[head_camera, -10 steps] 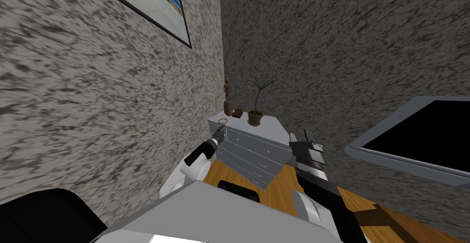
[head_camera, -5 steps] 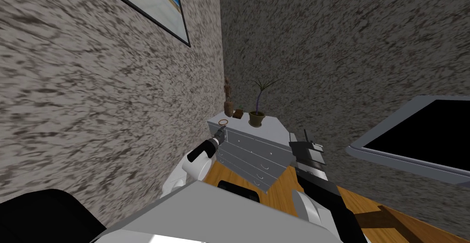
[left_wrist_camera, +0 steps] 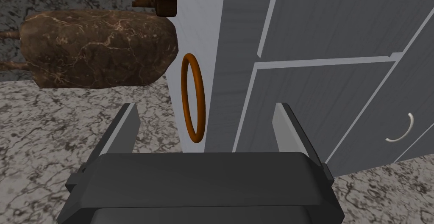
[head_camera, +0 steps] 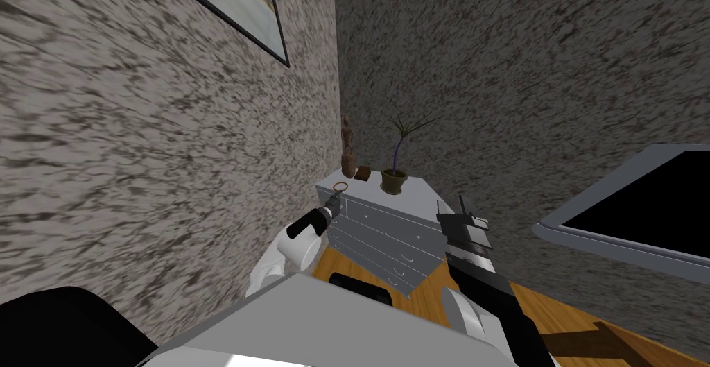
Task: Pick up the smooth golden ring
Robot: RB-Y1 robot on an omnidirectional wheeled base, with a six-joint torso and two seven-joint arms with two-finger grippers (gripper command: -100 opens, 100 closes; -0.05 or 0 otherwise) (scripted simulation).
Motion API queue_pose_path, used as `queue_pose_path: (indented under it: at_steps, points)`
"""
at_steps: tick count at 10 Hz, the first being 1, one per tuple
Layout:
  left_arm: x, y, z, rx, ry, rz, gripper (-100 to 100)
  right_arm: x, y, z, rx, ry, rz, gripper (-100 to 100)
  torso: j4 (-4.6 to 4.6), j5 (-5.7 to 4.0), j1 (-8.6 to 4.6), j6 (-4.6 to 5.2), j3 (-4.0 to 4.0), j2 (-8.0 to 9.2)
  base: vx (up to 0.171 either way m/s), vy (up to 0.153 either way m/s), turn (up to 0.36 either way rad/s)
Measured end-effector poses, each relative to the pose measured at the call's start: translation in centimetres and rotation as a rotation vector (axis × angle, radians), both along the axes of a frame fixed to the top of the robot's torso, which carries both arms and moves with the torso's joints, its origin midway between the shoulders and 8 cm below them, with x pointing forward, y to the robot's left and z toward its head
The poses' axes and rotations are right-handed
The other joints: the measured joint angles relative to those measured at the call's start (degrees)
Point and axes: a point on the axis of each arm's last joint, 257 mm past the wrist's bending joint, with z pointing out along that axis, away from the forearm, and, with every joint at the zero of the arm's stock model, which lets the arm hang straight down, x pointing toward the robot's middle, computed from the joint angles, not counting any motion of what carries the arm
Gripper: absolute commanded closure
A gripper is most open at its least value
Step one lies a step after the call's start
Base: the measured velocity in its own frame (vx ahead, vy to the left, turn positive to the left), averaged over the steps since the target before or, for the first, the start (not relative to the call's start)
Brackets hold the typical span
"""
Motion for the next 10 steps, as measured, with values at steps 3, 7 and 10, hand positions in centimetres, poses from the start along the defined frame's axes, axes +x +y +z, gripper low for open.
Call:
queue_pose_path:
  at_steps: [3,7,10]
  points:
    - [0.07,-0.31,-0.25,-0.001,0.039,-0.004,-100,0.0,0.0,0.0,0.0,0.0,0.0,0,-0.02,0.01,0.02,0.0,-0.04,-0.07,0.067,0.101,-0.003]
    - [0.02,-0.49,-0.43,0.002,0.08,-0.007,-100,0.0,0.0,0.0,0.0,0.0,0.0,0,0.0,-0.04,-0.18,0.0,0.01,0.03,0.05,0.06,-0.01]
    - [-0.07,-0.52,-0.54,0.008,0.099,-0.009,0,0.0,0.0,0.0,0.0,0.0,0.0,0,-0.01,-0.06,-0.32,0.0,-0.01,0.01,0.049,0.021,-0.01]
